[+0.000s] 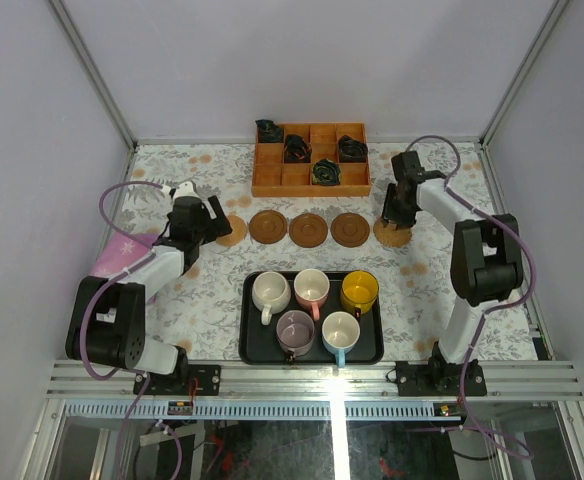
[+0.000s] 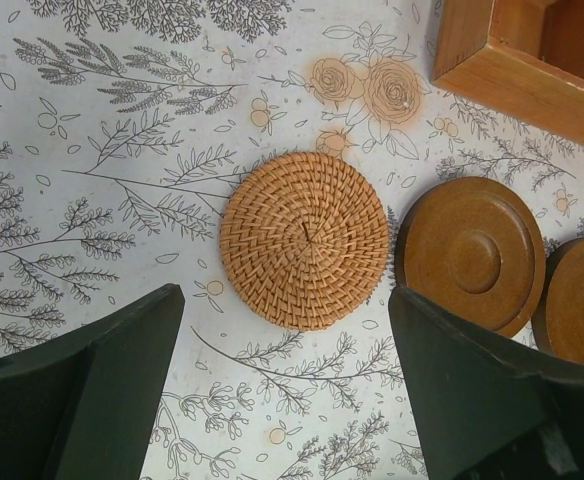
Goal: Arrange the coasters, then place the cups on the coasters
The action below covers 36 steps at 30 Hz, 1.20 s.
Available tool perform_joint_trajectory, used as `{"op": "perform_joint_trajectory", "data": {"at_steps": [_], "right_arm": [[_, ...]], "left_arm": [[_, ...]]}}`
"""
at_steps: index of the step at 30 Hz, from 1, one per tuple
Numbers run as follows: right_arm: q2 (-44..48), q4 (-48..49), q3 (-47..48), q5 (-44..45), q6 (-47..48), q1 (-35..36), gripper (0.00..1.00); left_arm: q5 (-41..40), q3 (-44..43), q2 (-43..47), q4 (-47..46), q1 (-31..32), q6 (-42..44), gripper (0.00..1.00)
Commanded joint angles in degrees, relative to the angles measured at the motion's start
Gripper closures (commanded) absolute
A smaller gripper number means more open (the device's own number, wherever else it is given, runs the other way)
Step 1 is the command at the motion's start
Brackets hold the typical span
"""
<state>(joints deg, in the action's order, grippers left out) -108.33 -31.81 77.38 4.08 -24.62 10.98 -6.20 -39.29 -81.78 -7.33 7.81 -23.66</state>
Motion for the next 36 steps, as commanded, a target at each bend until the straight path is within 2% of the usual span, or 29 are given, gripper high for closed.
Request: {"op": "perform_joint_trajectory", "data": {"at_steps": [1,8,9,10,11,12,16,20,26,35,36], "right_arm": [[9.89,-2.26,5.81,3.2,0.84,0.6,0.55],[19.91,-0.16,6.66,10.88,2.15,0.53,0.51],[22.11,1.49,5.12,13.16,2.31,0.59,0.45],[24.08,3.26,3.6,15.65,2.55,0.55,0.33],[26.28,5.47,2.13,18.43,2.8,0.57,0.11],[28.3,7.78,0.41,20.86,3.0,0.51,0.01],[34.21,17.52,-4.85,25.54,6.14,0.14,0.01],[36.62,20.16,-7.5,29.56,7.55,0.18,0.01],[37.32,14.91,-8.25,23.6,7.89,0.17,0.01],[42.1,8.34,-13.62,13.27,7.66,0.15,0.01],[42.39,7.09,-14.21,11.85,7.09,0.17,0.04]], "left_arm": [[-0.39,-1.55,0.89,-3.57,-0.61,0.5,0.16],[-0.06,-1.74,1.57,-3.12,-0.61,1.81,0.16],[0.03,-1.82,2.02,-3.11,-0.61,2.37,0.16],[0.11,-1.86,2.44,-3.23,-0.61,3.1,0.16],[0.16,-1.9,2.99,-3.46,-0.56,3.86,0.16],[0.26,-1.81,3.86,-3.79,-0.59,4.55,0.16],[0.86,-1.24,6.34,-5.36,-0.58,6.62,0.16],[3.07,-1.0,7.73,-6.07,-0.59,6.87,0.17],[9.91,-1.95,9.24,-2.55,-0.59,8.03,0.17],[12.12,-3.58,15.56,6.53,1.58,10.8,0.12],[11.94,-3.38,16.23,7.18,2.46,11.33,0.11]]}}
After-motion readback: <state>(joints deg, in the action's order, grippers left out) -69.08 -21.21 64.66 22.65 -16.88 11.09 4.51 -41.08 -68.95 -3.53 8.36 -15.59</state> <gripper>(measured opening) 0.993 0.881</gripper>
